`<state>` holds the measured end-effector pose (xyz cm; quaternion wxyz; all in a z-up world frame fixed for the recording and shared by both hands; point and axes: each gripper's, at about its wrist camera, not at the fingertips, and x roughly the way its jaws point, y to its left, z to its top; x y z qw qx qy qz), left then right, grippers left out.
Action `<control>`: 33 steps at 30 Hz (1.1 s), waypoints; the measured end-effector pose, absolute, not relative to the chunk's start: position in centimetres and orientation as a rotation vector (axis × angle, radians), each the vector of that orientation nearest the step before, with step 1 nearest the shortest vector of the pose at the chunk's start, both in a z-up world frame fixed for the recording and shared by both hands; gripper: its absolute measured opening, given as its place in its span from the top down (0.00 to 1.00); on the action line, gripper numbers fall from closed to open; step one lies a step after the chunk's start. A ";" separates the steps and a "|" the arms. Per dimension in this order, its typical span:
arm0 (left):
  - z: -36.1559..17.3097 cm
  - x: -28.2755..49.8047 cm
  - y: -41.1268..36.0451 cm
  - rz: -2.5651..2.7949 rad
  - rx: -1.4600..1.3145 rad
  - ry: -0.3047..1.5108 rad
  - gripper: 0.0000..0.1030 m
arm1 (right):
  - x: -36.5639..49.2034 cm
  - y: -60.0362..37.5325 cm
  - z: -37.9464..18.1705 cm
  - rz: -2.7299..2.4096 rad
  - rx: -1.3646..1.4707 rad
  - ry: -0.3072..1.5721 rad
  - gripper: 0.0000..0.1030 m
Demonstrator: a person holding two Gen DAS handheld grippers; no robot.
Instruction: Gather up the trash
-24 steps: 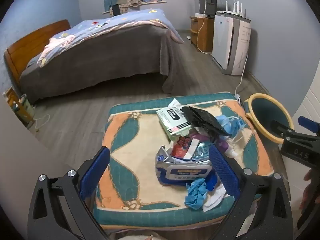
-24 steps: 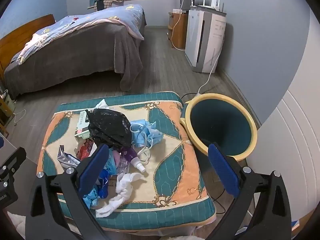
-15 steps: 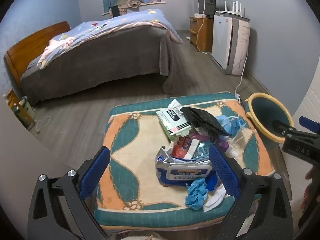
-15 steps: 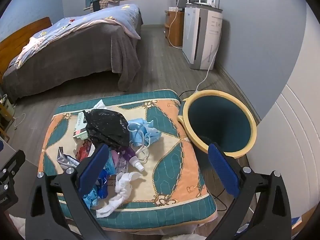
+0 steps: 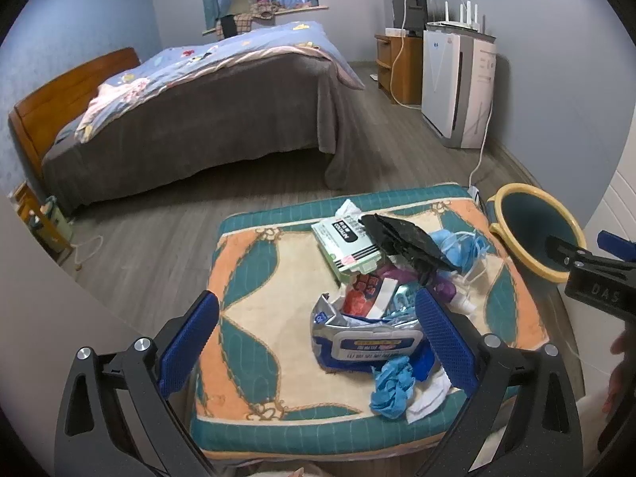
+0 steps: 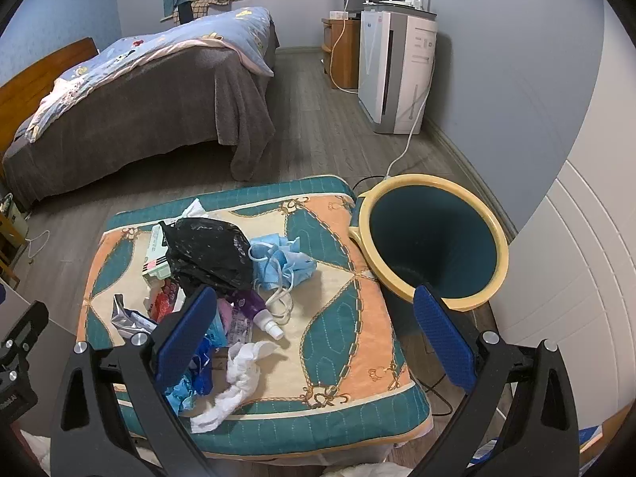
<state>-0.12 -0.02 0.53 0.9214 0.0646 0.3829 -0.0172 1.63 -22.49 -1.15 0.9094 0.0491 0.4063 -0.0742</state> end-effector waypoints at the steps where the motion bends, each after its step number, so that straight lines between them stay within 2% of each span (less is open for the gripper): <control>1: 0.6 -0.1 0.1 -0.035 0.133 0.786 0.05 | 1.6 -22.5 -1.2 -0.154 0.102 0.838 0.05; 33: 0.4 -0.1 -0.4 -0.025 0.157 0.779 0.05 | 1.5 -22.6 -1.3 -0.160 0.101 0.845 0.05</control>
